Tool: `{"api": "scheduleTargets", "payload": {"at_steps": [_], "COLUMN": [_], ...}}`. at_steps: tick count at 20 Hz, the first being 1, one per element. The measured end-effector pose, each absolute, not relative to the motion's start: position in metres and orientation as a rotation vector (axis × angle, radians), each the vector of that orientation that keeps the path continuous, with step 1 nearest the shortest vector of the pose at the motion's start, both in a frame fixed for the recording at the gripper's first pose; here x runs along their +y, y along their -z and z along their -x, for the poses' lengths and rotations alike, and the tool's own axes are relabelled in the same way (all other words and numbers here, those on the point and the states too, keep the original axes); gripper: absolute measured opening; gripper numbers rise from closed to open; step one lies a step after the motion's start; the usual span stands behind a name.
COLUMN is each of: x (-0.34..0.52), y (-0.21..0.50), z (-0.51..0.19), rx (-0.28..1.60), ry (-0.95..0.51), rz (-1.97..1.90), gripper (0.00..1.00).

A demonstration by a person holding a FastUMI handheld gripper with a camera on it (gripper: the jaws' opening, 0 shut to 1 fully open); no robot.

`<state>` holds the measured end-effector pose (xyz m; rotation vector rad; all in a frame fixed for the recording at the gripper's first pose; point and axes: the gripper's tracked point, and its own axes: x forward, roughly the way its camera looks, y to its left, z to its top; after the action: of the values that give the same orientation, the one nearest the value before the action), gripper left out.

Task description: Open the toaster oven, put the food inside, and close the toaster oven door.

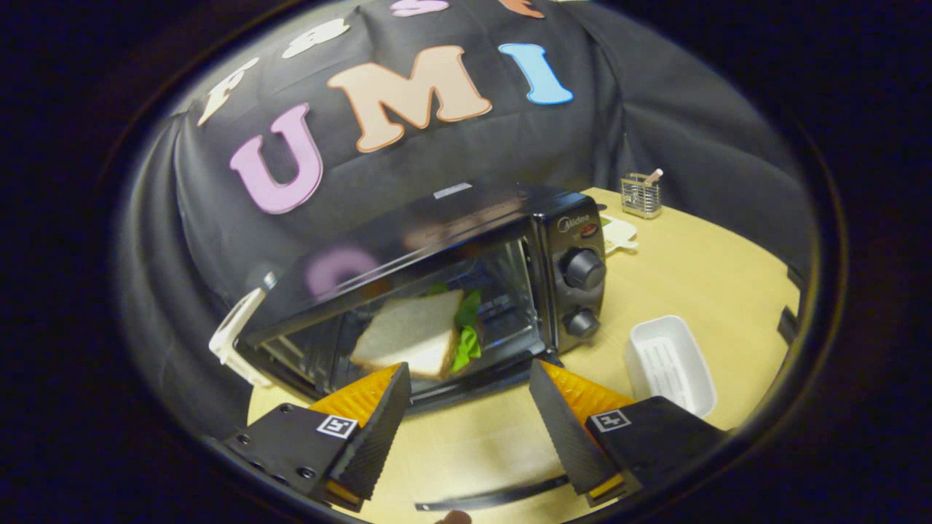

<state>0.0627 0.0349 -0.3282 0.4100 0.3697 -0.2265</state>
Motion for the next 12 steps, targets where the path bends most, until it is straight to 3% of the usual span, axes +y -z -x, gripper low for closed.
{"api": "scheduleTargets", "payload": {"at_steps": [12], "x": [0.104], "y": [0.389], "z": [0.058], "rx": [0.675], "ry": [0.113], "rz": [-0.131], "gripper": [1.0]}}
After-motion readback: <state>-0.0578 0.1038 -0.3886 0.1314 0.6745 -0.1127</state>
